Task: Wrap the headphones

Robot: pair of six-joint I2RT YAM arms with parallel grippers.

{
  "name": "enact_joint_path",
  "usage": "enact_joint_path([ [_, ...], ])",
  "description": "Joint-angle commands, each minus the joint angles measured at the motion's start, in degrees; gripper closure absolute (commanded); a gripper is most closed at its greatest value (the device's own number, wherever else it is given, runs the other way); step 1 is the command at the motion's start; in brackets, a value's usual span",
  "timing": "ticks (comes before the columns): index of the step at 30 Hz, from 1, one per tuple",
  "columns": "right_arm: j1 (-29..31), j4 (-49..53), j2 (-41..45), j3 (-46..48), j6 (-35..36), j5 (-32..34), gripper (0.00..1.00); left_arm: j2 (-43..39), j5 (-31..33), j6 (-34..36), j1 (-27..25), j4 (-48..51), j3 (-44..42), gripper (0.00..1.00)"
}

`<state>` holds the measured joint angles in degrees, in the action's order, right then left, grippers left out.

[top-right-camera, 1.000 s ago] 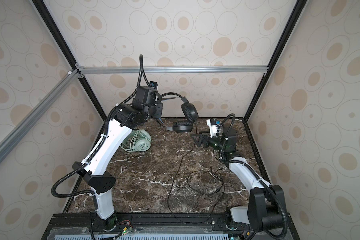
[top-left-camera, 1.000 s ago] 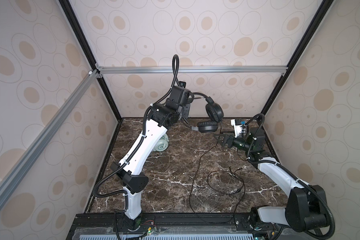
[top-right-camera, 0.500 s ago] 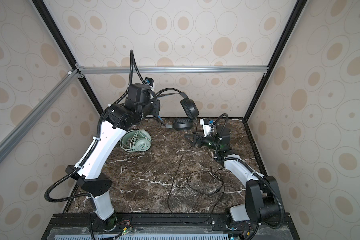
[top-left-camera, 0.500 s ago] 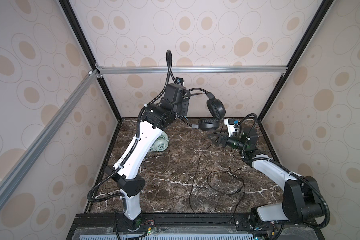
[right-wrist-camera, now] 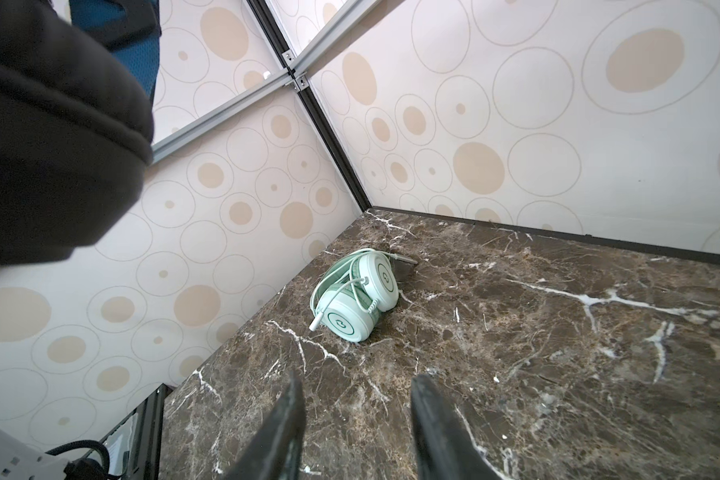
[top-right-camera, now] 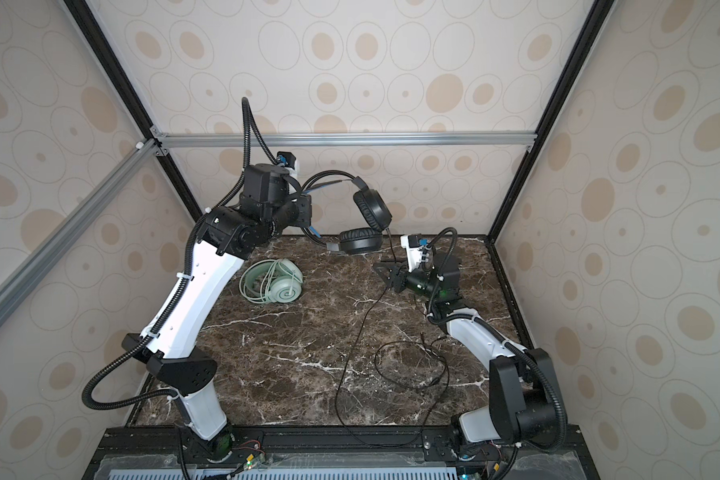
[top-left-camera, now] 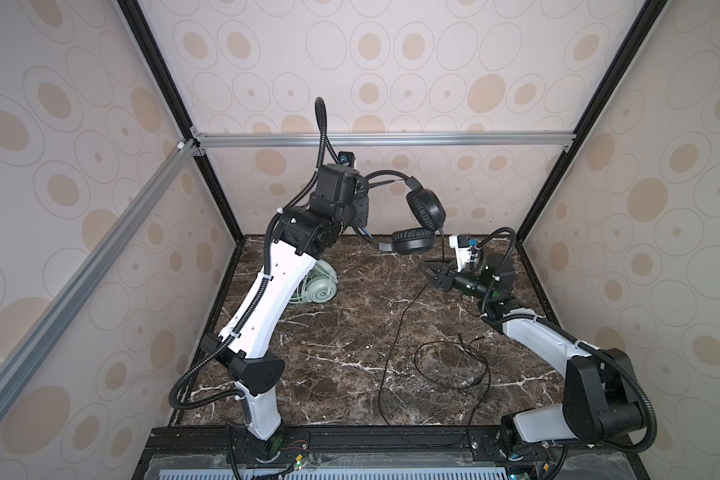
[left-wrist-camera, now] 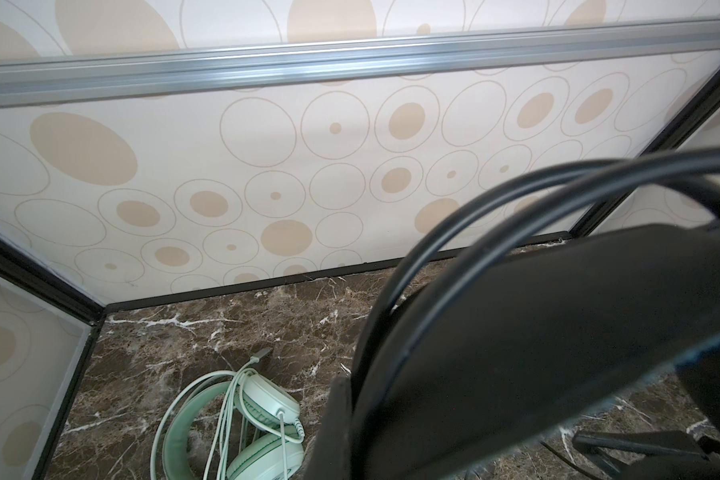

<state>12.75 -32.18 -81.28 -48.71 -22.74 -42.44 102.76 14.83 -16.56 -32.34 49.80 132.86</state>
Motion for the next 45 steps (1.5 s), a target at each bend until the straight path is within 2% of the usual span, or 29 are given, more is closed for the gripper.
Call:
enact_joint_path([
  [1,0.08,1.93,1.52,0.78,2.32,0.88,0.71,-4.60,-1.14,-3.04,0.78,-5.14,-0.82,1.00],
  [8,0.08,12.58,5.58,-0.50,8.82,3.59,0.92,-7.40,-0.51,-3.06,1.35,-6.60,-6.23,1.00],
  [12,0.29,21.32,8.69,-1.40,14.21,8.93,1.00,-8.86,-0.68,-3.13,2.10,-8.13,-9.64,1.00],
  [16,0.78,31.22,13.97,-2.36,21.28,16.41,1.00,-9.72,-0.47,-2.46,2.62,-9.13,-12.74,1.00],
  [20,1.19,38.47,18.69,-4.24,27.43,20.58,1.00,-9.95,0.70,-0.36,2.73,-9.49,-14.91,1.00],
  [27,7.24,50.91,22.43,-10.94,40.21,29.48,1.00,-9.95,1.02,1.43,3.07,-10.85,-17.58,1.00],
  [32,13.64,56.18,21.76,-16.49,48.40,36.30,1.00,-9.19,0.38,2.90,3.15,-11.69,-18.41,1.00],
  [37,19.25,60.29,17.97,-23.85,54.05,41.76,1.00,-9.48,-0.02,8.04,3.10,-12.74,-22.29,1.00],
  [45,23.38,65.25,11.80,-34.22,59.68,45.04,1.00,-11.94,-2.81,15.55,2.85,-13.91,-31.20,1.00],
])
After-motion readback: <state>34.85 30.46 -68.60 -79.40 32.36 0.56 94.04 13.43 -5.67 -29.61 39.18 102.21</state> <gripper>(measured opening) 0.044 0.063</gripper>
